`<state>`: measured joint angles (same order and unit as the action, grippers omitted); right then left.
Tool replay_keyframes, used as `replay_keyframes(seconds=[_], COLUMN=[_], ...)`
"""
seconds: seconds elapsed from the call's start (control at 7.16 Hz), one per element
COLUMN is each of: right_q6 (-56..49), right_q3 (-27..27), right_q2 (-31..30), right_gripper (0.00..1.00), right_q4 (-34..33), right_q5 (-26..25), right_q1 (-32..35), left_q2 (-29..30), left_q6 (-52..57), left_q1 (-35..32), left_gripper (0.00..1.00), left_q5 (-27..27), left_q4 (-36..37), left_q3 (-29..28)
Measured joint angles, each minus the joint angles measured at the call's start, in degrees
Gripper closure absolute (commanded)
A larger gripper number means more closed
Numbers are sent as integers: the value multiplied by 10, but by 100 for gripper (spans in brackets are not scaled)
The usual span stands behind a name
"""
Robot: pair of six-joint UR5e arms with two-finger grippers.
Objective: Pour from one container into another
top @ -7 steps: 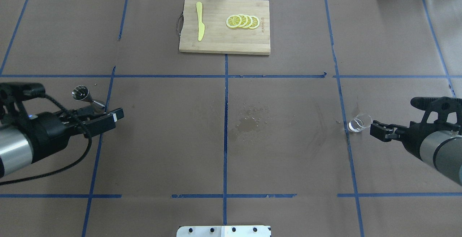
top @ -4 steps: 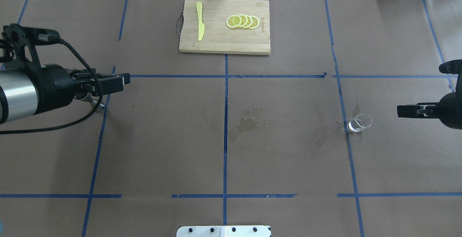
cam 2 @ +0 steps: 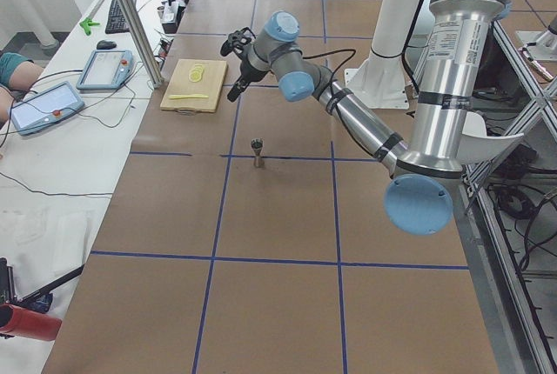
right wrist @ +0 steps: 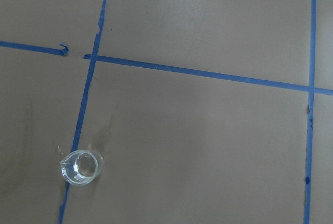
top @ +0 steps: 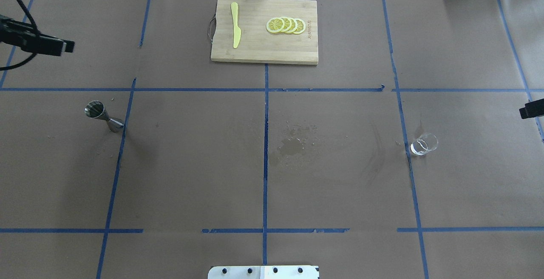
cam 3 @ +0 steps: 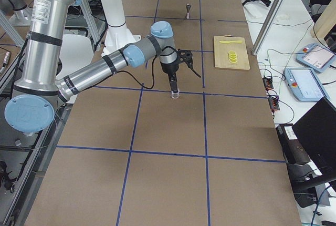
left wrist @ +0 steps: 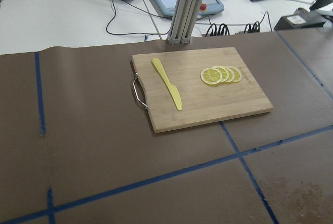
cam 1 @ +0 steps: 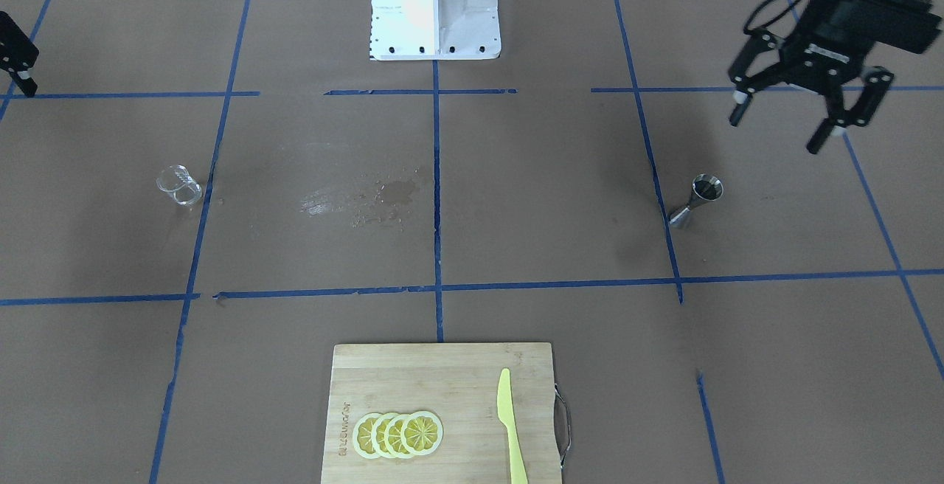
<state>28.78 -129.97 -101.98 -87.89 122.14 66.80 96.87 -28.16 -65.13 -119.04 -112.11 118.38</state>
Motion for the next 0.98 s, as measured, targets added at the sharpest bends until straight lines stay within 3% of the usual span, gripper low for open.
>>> replay_keyframes(seconds=[0.28, 0.7, 0.98], right_q6=[-81, -281, -331], right_q3=[32, 90, 142], right_q2=[1, 8, 6], right_gripper=[0, 0, 0], right_q4=[-41, -130, -136], right_q5=[29, 48, 114], right_q1=[35, 124, 179], left_q2=[-3, 9, 9], left_q6=[121, 294, 398], left_q1=[-83, -163, -223], left_gripper=[0, 0, 0], left_q5=[-51, -59, -68], left_q4=[35, 188, 222], left_q3=[-95, -140, -187])
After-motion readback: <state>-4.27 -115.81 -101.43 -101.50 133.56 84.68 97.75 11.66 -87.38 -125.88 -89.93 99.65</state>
